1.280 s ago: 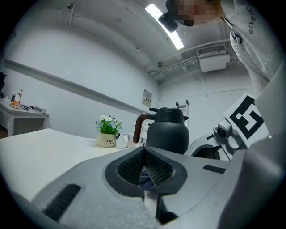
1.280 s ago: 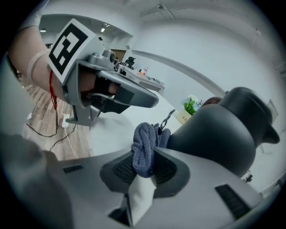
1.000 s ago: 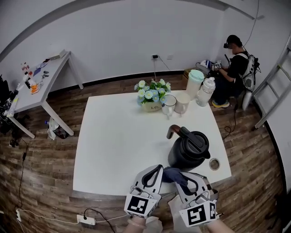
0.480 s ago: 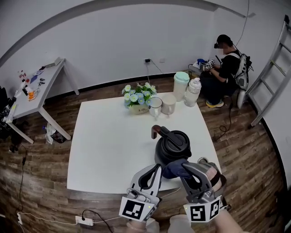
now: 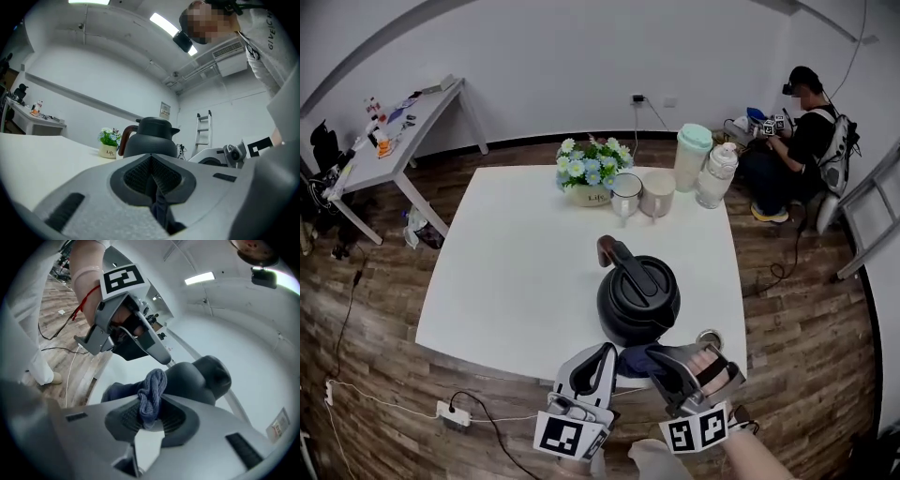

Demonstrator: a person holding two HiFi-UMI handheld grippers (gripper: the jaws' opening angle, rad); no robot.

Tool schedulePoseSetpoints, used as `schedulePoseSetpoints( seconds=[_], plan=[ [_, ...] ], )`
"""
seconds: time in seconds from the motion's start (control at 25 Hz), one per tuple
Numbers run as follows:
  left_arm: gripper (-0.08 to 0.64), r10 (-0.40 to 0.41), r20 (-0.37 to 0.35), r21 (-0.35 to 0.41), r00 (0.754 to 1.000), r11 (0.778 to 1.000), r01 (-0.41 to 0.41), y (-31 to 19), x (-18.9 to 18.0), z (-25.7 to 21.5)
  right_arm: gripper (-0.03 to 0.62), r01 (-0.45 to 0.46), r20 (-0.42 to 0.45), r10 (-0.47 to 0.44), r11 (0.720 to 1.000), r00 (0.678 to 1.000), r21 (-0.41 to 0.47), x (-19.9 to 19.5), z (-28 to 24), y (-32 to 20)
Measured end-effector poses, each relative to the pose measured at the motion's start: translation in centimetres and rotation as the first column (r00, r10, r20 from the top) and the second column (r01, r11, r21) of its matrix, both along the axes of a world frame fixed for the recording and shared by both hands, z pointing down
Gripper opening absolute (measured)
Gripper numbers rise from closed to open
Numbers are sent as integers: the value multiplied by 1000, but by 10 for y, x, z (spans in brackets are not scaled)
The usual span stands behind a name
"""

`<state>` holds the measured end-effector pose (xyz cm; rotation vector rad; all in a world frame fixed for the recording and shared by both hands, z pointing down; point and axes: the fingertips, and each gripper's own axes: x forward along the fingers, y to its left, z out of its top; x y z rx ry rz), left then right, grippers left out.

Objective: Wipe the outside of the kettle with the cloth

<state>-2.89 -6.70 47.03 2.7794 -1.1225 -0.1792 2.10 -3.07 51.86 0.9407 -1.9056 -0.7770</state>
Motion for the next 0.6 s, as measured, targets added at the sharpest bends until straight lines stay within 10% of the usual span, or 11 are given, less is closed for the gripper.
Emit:
schedulePoseSetpoints(
  seconds=[0.6],
  plan=[
    [6,-278,-64,126,958,950,285,20,-24,-87,55,285,172,-310,946,935,152,-9,-172,5]
  ],
)
